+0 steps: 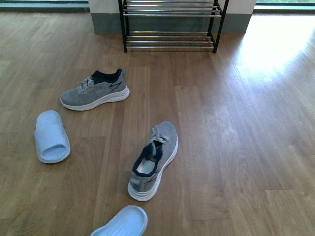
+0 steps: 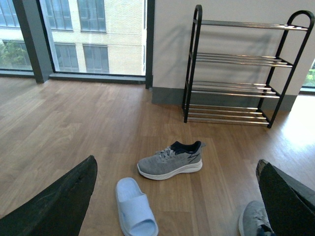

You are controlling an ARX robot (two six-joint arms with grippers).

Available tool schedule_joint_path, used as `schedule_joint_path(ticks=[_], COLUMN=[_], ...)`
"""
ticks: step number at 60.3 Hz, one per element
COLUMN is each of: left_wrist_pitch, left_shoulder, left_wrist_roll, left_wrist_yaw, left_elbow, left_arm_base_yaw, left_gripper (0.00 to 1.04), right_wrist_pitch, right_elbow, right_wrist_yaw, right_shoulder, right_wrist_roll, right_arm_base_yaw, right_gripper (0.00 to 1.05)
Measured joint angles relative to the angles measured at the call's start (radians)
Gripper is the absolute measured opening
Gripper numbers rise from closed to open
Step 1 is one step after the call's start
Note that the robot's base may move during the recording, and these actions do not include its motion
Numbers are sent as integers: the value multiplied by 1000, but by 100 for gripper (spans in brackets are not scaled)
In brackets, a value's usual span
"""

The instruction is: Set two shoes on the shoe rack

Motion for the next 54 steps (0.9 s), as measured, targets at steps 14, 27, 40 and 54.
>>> schedule_joint_path(ticks=[14,27,40,54], left_wrist_pitch=[0,0,0,0], left_shoulder=[0,0,0,0], left_wrist_roll=[0,0,0,0], left_wrist_yaw=[-4,-3,-3,-3], left_elbow=[0,0,0,0], left_arm_base_yaw=[0,0,0,0], left_gripper=[95,95,95,95], right_wrist_pitch=[0,-109,240,492], right_elbow=[0,22,152,406], right_wrist_yaw=[-6,-18,-76,-101], right_shoulder=[0,40,739,1510], right_wrist_roll=[0,115,172,56], right_arm_base_yaw=[-1,20,40,57], right_gripper=[95,95,95,95])
